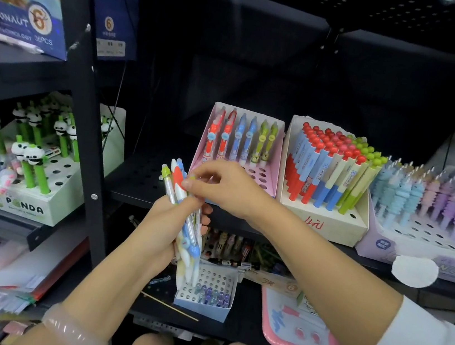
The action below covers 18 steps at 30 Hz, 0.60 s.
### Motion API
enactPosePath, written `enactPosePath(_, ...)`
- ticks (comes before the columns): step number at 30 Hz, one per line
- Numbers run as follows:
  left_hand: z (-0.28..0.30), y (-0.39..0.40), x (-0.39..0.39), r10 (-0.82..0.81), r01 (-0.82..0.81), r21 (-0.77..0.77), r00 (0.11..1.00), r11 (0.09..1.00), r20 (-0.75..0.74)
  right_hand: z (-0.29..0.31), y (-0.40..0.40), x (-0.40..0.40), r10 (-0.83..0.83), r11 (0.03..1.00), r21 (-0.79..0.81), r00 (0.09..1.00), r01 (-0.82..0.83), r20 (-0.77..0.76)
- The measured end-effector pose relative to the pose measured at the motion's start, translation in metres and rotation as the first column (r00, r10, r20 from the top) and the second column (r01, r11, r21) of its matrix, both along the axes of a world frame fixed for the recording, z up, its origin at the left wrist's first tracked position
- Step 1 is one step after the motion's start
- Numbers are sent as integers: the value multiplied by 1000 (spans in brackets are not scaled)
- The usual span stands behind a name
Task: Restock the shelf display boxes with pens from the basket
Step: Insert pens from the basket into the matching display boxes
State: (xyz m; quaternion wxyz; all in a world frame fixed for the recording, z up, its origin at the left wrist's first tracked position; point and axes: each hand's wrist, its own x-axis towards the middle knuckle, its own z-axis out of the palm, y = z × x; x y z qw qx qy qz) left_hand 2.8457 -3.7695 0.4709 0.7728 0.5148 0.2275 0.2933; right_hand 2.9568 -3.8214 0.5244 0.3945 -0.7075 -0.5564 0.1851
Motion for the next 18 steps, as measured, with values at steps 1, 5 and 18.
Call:
enactPosePath(1,1,-2,1,-9,9,-5,1000,1000,-2,0,0,0,-7,1000,-8,999,6,-33)
enactPosePath(5,0,-6,2,-68,68,-7,998,998,-10,8,-1,13,-99,992,59,978,112,-186)
enactPosePath(18,4,-8,22,62,-54,82,994,995,-96,36,-15,35,-219,964,119,965,236,-144)
